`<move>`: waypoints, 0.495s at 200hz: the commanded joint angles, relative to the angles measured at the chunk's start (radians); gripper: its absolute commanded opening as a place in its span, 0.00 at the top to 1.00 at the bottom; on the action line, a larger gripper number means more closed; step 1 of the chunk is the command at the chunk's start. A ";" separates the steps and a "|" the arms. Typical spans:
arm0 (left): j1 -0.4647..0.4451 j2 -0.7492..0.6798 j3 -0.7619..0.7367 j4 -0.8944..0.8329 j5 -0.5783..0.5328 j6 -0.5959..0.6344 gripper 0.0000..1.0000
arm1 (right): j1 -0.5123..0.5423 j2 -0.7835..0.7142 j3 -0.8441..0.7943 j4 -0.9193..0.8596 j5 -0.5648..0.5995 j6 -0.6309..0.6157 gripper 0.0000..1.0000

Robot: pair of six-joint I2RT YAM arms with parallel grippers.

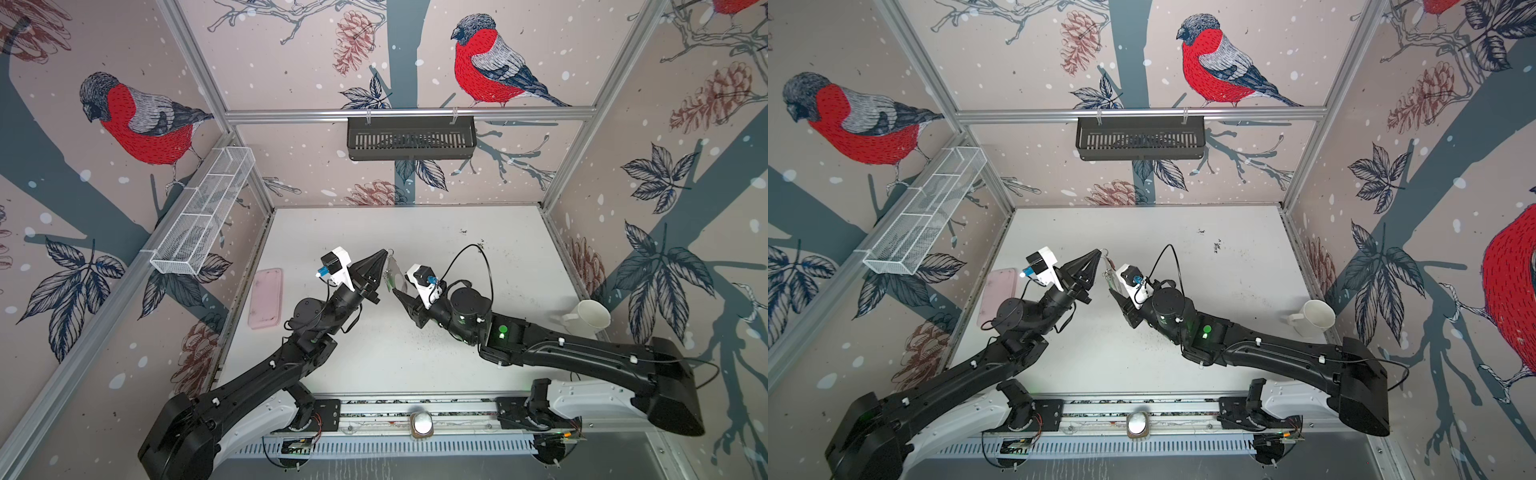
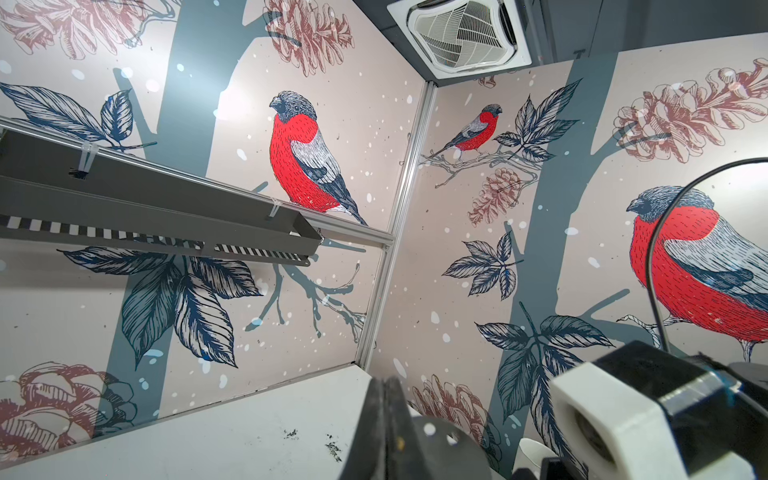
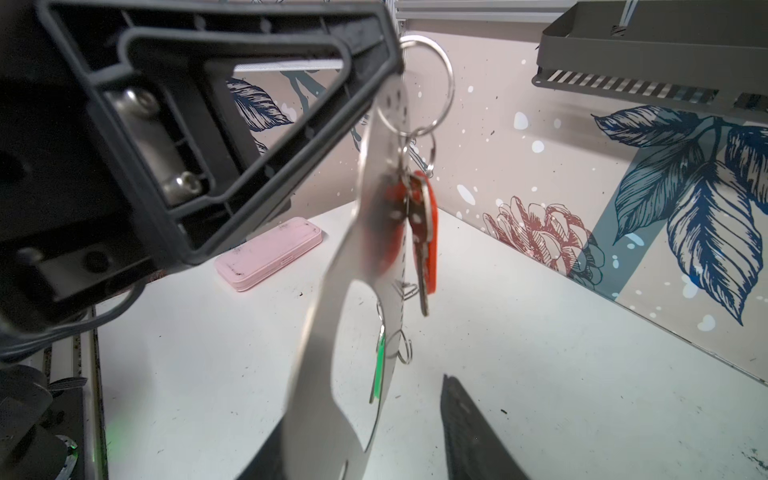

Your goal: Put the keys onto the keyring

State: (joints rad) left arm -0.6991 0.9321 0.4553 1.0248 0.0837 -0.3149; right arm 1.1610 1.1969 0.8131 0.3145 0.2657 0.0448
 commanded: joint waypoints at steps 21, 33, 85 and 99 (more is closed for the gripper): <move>-0.013 -0.007 0.014 0.029 -0.036 0.023 1.00 | -0.015 0.001 -0.020 0.103 0.024 0.003 0.54; -0.018 -0.007 0.014 0.032 -0.041 0.023 1.00 | -0.021 -0.006 -0.029 0.115 0.024 0.006 0.56; -0.027 -0.006 0.016 0.036 -0.052 0.024 1.00 | -0.038 -0.027 -0.054 0.133 0.010 0.017 0.59; -0.028 -0.009 0.014 0.037 -0.053 0.026 1.00 | -0.038 -0.026 -0.054 0.132 0.005 0.017 0.61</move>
State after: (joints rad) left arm -0.7238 0.9291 0.4610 1.0206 0.0444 -0.3050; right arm 1.1248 1.1751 0.7624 0.4019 0.2752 0.0517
